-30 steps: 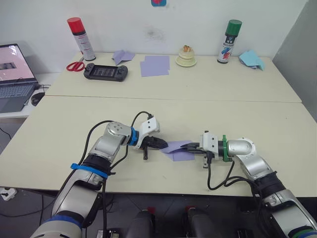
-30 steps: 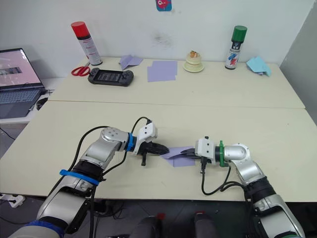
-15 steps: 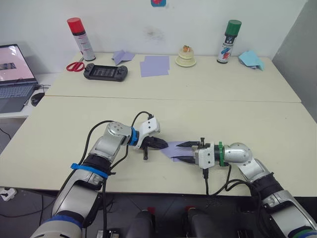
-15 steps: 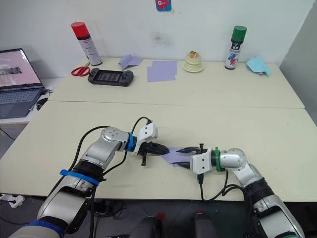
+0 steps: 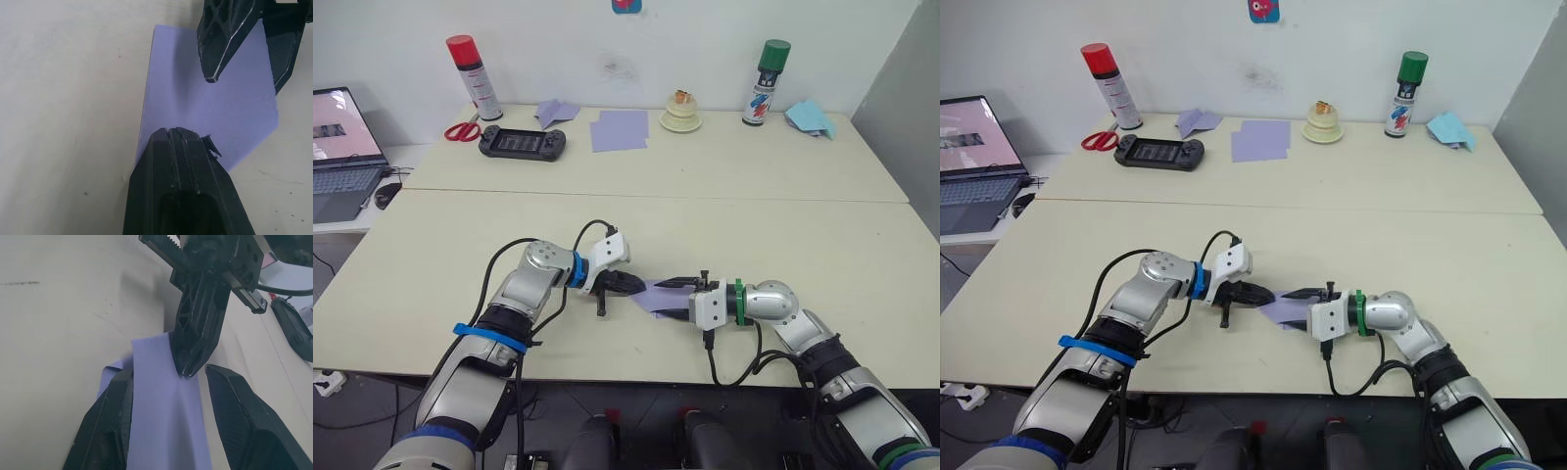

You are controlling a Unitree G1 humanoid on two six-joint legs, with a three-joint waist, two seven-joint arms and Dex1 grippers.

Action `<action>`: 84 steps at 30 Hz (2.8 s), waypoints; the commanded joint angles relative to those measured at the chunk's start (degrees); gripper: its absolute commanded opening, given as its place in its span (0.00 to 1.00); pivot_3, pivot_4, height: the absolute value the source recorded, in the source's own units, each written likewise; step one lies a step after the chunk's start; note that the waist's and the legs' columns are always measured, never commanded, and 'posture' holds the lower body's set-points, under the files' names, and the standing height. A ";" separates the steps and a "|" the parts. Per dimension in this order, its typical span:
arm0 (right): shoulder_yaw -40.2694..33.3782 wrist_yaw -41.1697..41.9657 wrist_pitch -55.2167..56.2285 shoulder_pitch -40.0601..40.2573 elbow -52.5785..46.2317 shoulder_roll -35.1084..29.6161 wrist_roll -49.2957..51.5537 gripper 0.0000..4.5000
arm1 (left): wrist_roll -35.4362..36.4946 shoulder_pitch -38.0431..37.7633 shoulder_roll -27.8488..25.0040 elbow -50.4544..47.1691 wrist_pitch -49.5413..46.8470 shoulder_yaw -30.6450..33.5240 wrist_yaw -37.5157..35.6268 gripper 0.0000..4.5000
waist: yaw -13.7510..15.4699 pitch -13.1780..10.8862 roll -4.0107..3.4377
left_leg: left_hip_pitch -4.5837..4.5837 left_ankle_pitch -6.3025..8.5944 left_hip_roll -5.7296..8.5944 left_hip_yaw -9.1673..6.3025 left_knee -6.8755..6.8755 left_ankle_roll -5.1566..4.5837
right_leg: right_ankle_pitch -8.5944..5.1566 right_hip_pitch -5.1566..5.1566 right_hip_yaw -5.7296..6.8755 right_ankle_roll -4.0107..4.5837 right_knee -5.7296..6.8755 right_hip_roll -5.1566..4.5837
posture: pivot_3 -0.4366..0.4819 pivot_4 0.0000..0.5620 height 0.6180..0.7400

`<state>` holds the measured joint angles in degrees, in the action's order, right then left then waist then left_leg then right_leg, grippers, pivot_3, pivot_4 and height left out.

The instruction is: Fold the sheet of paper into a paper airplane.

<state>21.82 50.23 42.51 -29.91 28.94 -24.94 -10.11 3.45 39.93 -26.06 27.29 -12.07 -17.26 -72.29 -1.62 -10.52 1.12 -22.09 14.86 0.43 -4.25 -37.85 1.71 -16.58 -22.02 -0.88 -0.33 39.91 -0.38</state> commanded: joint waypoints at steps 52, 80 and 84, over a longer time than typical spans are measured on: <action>-5.19 13.06 -45.77 -9.75 -2.68 3.30 16.15 0.01 | -6.49 1.10 -0.39 9.68 17.84 -4.04 -2.32 0.00 | 0.07 0.01 -0.02 | 0.08 0.00 0.01 -0.02 0.00 -0.02 | 0.00 0.06 0.06 -0.02 0.00 0.00 | 0.48 0.27 1.00; -3.21 13.81 -31.26 -20.25 18.70 7.07 7.91 0.01 | -7.40 0.01 -1.69 8.96 18.59 -4.74 -2.40 0.00 | -0.23 0.02 -0.04 | 0.16 0.00 -0.06 -0.01 0.03 -0.02 | 0.01 0.05 0.03 0.00 0.05 0.04 | 0.48 0.27 1.00; -3.46 13.44 -30.30 -20.51 20.39 7.32 7.53 0.01 | -7.04 -0.17 -2.39 7.66 17.01 -4.49 -2.85 0.00 | -0.23 0.02 -0.04 | 0.16 0.00 -0.07 -0.01 0.04 -0.02 | 0.01 0.05 0.02 0.00 0.05 0.04 | 0.48 0.27 1.00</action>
<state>20.30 66.27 12.12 -49.02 48.10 -16.52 -1.27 -0.94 41.91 -26.91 34.11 6.51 -19.56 -73.27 -1.86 -10.50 1.08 -21.94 14.86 0.37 -4.26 -37.80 1.69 -16.57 -21.98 -0.87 -0.33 39.96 -0.34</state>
